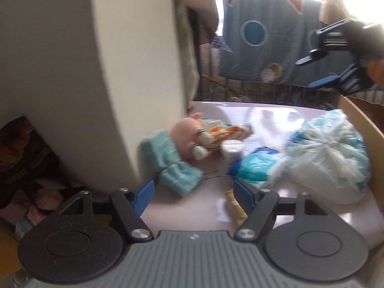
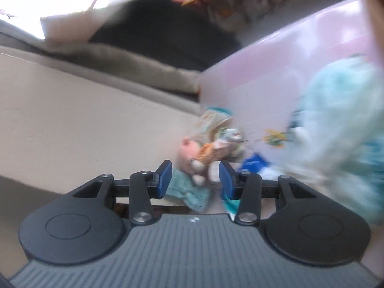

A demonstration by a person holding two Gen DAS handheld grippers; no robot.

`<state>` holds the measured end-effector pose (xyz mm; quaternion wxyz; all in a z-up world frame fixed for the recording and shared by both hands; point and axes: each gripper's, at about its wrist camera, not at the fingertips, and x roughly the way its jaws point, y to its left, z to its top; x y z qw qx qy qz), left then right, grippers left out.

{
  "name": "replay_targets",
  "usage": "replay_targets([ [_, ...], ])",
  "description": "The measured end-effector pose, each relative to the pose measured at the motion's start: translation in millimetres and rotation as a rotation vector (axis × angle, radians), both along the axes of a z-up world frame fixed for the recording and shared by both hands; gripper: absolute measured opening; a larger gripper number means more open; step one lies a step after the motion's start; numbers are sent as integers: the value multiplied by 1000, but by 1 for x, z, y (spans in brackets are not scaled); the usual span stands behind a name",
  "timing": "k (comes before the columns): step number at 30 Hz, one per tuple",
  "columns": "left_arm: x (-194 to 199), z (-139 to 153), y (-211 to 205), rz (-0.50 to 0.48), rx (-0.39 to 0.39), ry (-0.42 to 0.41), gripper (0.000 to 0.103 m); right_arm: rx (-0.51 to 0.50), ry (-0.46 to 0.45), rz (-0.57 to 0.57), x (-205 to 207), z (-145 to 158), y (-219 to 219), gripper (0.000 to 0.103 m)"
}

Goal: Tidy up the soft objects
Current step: 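Grasp the white cotton-pad bag with the right tool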

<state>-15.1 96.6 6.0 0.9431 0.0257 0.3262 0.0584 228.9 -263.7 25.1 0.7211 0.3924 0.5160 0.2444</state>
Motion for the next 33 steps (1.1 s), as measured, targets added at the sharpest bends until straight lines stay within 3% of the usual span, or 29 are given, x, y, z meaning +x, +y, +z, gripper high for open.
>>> replay_targets([
  [7,9,-17,50,122,28,-1,73,-70,110,33,91,-59,100,44],
  [11,17,-29,75,156,9,12,71,-124,177,34,133,-94,138,50],
  [19,32,-46,91,140,-23,36,64,-182,260,21,159,-159,181,51],
  [23,34,-47,91,135,-34,36,61,-151,260,-2,152,-174,185,34],
  [24,33,-47,92,136,-39,34,61,-130,250,-7,151,-174,184,17],
  [27,33,-46,94,142,-49,31,61,-123,192,-33,147,-164,182,10],
  [33,27,-42,95,153,-62,23,59,-82,84,-94,142,-139,166,7],
])
